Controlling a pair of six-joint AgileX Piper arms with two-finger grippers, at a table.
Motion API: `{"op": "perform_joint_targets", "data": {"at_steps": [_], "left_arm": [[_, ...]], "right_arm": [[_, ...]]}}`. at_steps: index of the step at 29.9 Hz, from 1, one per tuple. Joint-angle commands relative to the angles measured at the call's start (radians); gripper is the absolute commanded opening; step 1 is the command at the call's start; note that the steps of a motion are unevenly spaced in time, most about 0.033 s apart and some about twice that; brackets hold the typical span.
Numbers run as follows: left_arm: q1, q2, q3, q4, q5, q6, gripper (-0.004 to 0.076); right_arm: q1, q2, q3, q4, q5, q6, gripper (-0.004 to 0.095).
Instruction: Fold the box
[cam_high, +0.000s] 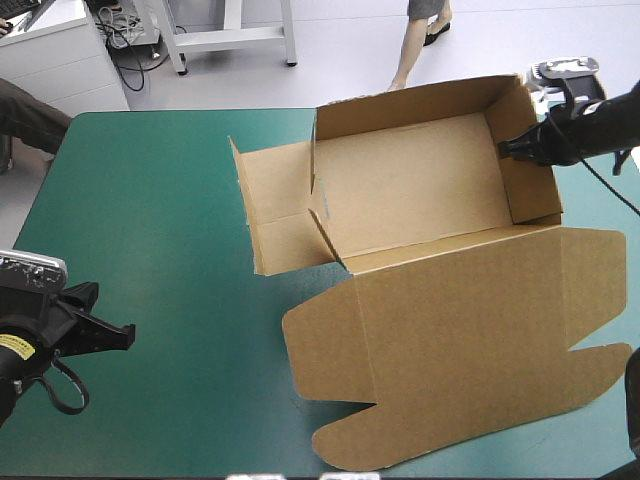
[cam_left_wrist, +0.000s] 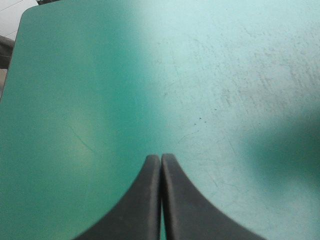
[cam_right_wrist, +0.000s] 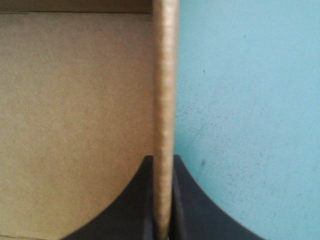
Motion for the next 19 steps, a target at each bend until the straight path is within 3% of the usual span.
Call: {"op": "perform_joint_targets", "data": {"at_steps": [1, 10, 16, 19], "left_arm": [[0.003, 0.034, -0.025, -0.038, -0.066, -0.019, -0.0004], [0.004, 0.222, -0.025, -0.108, -0.135, 0.035, -0.0004], [0.045, 0.337, -0.025, -0.316, -0.155, 0.190, -0.0004], [0.134, 0.384, -0.025, -0.496, -0.109, 0.357, -0.0004]], "right_arm": [[-0.044, -0.080, 0.000, 0.092, 0.008, -0.038, -0.0024], [-0.057, -0.093, 0.010, 0.156, 0.008, -0.040, -0.0024], [-0.057, -0.105, 0.012, 0.158, 0.008, -0.051, -0.0024], [-0.057, -0.113, 0.012, 0.156, 0.008, -0.054, -0.0024]]}}
